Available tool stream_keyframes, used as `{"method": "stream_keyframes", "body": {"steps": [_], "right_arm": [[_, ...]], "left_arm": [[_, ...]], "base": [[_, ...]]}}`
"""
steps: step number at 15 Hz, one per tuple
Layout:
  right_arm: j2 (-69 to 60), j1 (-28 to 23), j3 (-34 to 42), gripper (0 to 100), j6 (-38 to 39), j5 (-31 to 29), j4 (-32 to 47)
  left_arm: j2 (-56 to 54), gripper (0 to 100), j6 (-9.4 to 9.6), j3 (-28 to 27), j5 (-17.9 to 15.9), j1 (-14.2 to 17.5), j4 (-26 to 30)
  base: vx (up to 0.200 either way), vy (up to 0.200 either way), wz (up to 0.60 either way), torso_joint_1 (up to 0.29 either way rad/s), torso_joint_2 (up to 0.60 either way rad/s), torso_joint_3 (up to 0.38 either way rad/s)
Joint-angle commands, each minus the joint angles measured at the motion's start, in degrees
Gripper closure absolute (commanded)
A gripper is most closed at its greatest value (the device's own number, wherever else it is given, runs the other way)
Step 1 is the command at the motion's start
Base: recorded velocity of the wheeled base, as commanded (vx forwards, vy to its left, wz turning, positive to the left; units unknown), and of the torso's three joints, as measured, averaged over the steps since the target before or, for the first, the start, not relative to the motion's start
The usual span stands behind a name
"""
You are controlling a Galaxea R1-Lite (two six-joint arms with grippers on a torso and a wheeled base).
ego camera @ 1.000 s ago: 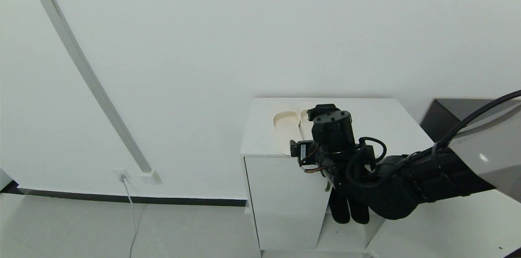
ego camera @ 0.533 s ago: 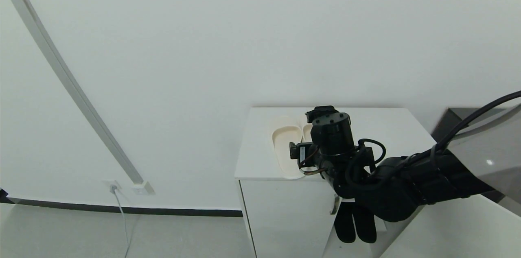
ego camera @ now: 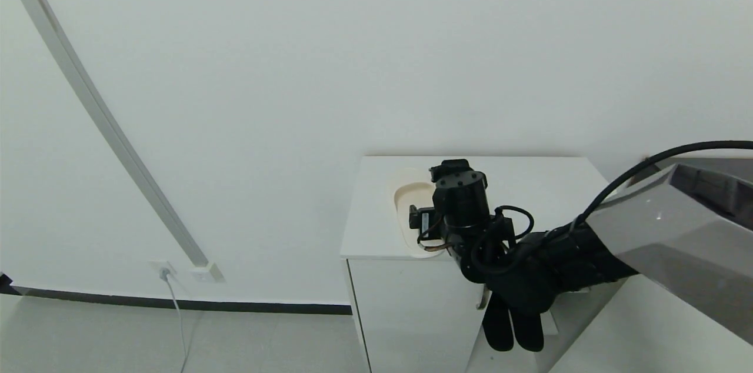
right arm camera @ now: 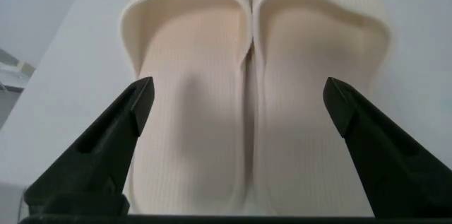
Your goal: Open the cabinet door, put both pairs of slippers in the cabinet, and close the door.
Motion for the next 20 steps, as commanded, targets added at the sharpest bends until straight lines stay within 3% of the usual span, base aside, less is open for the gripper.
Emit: {"method": "stream_keyframes", "body": {"steps": [1, 5, 7, 15, 16, 20], "right_arm": [[5.19, -1.16, -4.42, 0, -0.38, -0.12, -0.4], [10.11, -3.45, -9.16, 0, -6.54, 1.99, -6.56], [10.55, -4.15, -11.01, 0, -7.24, 4.98, -6.47], [13.28, -6.08, -17.78, 0, -7.24, 4.98, -2.78], [13.28, -6.08, -17.78, 100, -7.24, 4.98, -2.78], [13.01, -6.08, -17.78, 100, -7.24, 4.98, -2.78]], "left_arm": [[-0.05, 100, -0.01, -0.02, -0.02, 0.01, 0.0], [0.04, 100, -0.01, -0.02, -0.02, 0.01, 0.0], [0.04, 100, -0.19, -0.02, 0.07, 0.01, 0.0], [-0.05, 100, -0.27, -0.02, 0.07, 0.01, 0.0], [0.04, 100, -0.27, -0.02, 0.07, 0.01, 0.0], [-0.05, 100, -0.27, -0.02, 0.42, 0.01, 0.0]], "base": [[0.0, 0.0, 0.0, 0.0, 0.0, 0.0], [0.0, 0.0, 0.0, 0.0, 0.0, 0.0], [0.0, 0.0, 0.0, 0.0, 0.0, 0.0], [0.0, 0.0, 0.0, 0.0, 0.0, 0.0], [0.0, 0.0, 0.0, 0.0, 0.0, 0.0], [0.0, 0.0, 0.0, 0.0, 0.0, 0.0]]}}
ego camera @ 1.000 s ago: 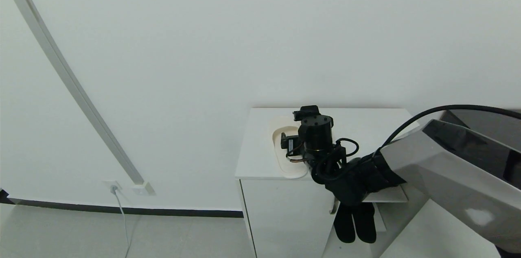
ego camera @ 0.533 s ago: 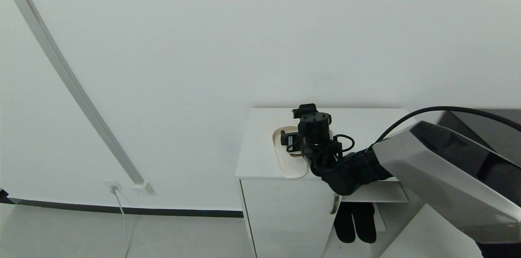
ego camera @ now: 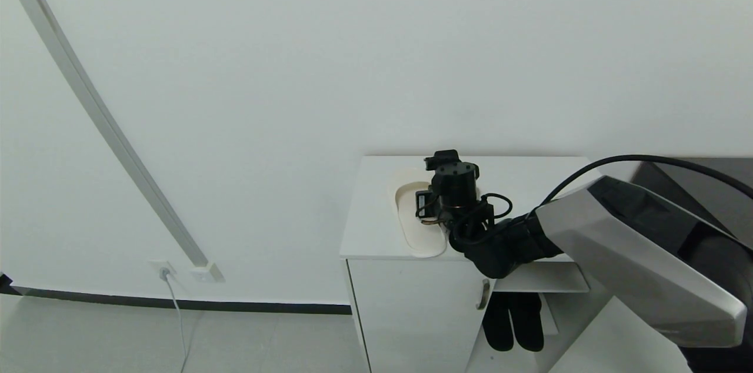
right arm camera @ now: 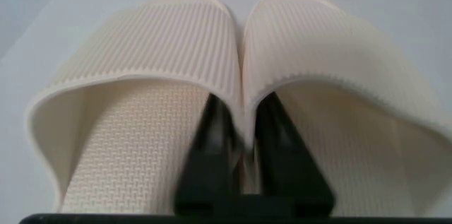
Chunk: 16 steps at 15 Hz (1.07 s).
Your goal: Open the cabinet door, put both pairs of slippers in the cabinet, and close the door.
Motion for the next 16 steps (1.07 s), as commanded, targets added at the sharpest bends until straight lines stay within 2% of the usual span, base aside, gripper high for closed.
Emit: {"method": "stream_keyframes", "body": {"steps": [1, 6, 16], "right_arm": [[-0.32, -0.05, 0.08, 100, -0.01, 0.02, -0.05], [-5.15, 0.3, 3.51, 100, -0.01, 0.02, -0.13], [-26.34, 5.13, 24.96, 100, 0.52, 2.83, -0.49]], "left_arm": [[-0.02, 100, 0.04, -0.02, -0.02, 0.01, 0.0], [-0.02, 100, -0.05, -0.02, -0.02, 0.01, 0.0], [-0.02, 100, -0.05, -0.02, 0.07, 0.01, 0.0]], "base": [[0.0, 0.0, 0.0, 0.0, 0.0, 0.0], [0.0, 0.0, 0.0, 0.0, 0.0, 0.0], [0.0, 0.0, 0.0, 0.0, 0.0, 0.0]]}}
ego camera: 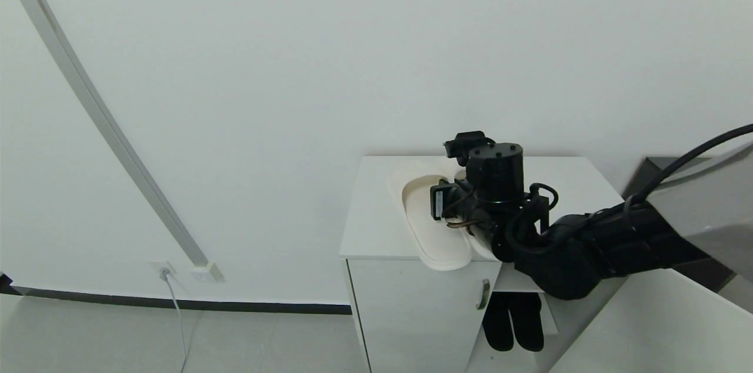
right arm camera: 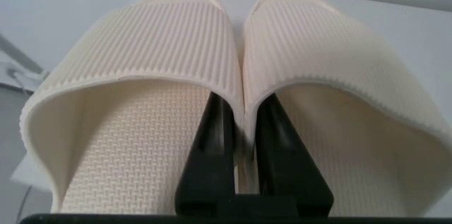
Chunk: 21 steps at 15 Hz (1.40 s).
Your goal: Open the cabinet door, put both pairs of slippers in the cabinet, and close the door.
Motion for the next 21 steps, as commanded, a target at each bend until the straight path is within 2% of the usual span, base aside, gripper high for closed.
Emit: {"method": "stream_keyframes", "body": {"steps": [1, 5, 9, 12, 13, 15, 21], "right_arm": [[-6.78, 1.44, 4.76, 100, 0.06, 1.33, -0.05], [-15.4, 3.29, 14.08, 100, 1.73, 6.17, -0.13], [-17.86, 3.29, 18.83, 100, 1.55, 8.63, -0.75], [-21.37, 0.74, 21.46, 100, -1.44, 9.68, -0.66], [-23.22, -0.49, 23.31, 100, -2.93, 12.32, -0.75], [-25.5, -1.37, 24.36, 100, -3.37, 15.92, -0.4], [-24.8, -0.23, 25.15, 100, -4.6, 15.57, -0.66]], "left_arm": [[0.06, 100, -0.05, 0.01, 0.01, 0.01, 0.0], [-0.02, 100, 0.04, 0.01, 0.01, 0.01, 0.0], [-0.02, 100, 0.04, 0.01, -0.08, 0.01, 0.0], [-0.02, 100, 0.04, 0.01, -0.08, 0.01, 0.0], [-0.02, 100, 0.04, 0.01, -0.08, 0.01, 0.0], [0.06, 100, 0.04, 0.01, -0.08, 0.01, 0.0], [0.06, 100, 0.13, 0.01, -0.08, 0.01, 0.0]], "base": [[0.0, 0.0, 0.0, 0.0, 0.0, 0.0], [0.0, 0.0, 0.0, 0.0, 0.0, 0.0], [0.0, 0.0, 0.0, 0.0, 0.0, 0.0], [0.0, 0.0, 0.0, 0.0, 0.0, 0.0], [0.0, 0.0, 0.0, 0.0, 0.0, 0.0], [0.0, 0.0, 0.0, 0.0, 0.0, 0.0], [-0.033, 0.0, 0.0, 0.0, 0.0, 0.0]]}}
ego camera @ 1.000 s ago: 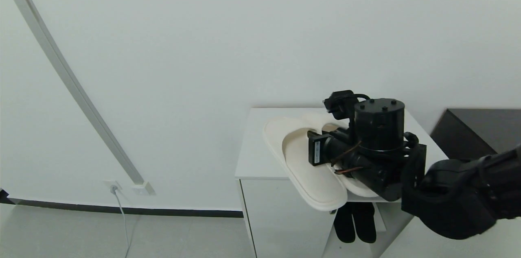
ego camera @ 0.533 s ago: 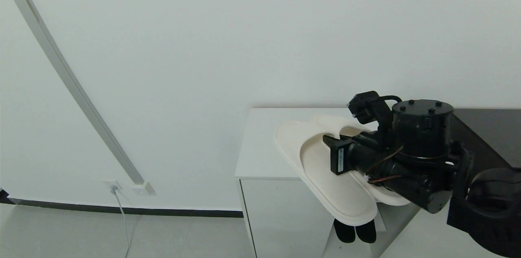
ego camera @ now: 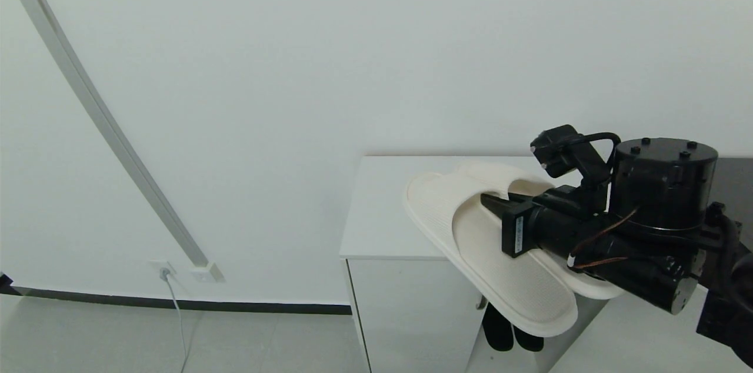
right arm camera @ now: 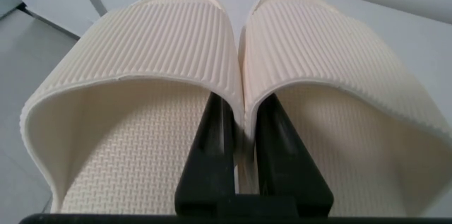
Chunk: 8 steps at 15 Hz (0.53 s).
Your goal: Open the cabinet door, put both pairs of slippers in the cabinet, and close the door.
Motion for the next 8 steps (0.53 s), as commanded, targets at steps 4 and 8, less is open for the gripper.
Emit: {"method": "stream_keyframes", "body": {"steps": [4, 8], "right_arm": [[0.07, 0.48, 0.74, 100, -1.11, 0.06, -0.05], [0.25, 1.0, 1.18, 100, -1.2, -0.03, -0.05]], "left_arm": [[-0.02, 100, -0.05, -0.02, 0.01, 0.01, 0.0], [0.06, 100, -0.05, -0.02, 0.01, 0.01, 0.0]], "base": [[-0.2, 0.0, 0.0, 0.006, 0.01, 0.001], [-0.2, 0.0, 0.0, -0.004, 0.0, 0.002]]}}
